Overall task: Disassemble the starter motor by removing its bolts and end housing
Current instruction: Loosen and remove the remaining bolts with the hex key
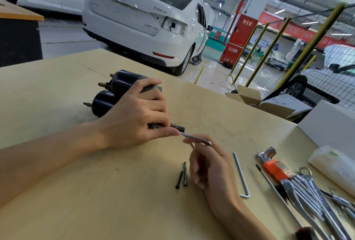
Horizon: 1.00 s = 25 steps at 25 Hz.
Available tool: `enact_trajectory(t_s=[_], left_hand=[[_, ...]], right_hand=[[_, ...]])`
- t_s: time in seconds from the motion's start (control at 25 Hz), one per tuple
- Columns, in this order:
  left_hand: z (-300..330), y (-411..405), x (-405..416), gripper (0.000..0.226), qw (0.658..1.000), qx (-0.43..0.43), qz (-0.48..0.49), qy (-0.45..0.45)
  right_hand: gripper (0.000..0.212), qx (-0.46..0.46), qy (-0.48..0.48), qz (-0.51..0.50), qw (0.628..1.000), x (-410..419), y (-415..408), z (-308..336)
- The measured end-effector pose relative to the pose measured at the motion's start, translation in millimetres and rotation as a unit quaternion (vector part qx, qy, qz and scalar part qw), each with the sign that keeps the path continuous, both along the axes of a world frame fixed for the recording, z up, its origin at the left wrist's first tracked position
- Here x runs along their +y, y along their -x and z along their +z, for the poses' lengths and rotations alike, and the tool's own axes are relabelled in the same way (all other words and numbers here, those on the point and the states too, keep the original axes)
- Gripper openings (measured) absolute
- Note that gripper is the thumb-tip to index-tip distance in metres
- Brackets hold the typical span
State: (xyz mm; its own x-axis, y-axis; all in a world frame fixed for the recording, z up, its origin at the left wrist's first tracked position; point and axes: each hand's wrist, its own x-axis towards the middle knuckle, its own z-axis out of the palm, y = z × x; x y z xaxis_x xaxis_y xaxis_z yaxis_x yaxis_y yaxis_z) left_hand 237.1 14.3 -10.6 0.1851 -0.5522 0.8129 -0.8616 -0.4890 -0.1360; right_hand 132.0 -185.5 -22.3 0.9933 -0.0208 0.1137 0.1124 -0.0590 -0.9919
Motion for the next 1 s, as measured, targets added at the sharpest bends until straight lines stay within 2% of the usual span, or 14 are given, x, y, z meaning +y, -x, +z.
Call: enact_trajectory(t_s=[0.2,0.44,0.76,1.0], left_hand=[[-1.2,0.2,-1.9,0.032,1.000,-0.014,0.013,0.014],[-0.6,2.8,-1.8,0.031,1.000,-0.005,0.013,0.008],[0.7,4.3,0.0,0.025,1.000,-0.001,0.016,0.000],[0.9,2.6,0.6,0.027,1.000,0.004,0.008,-0.002]], right_hand=[[0.030,0.043,-0.035,-0.051,0.997,1.6,-4.3,0.8],[0.059,0.064,-0.085,-0.013,0.994,1.9,-3.3,5.6],[0.029,0.003,-0.069,0.045,0.997,2.1,0.8,1.5],[0.038,-0.012,-0.017,0.017,1.000,-0.3,-0.6,-2.3]])
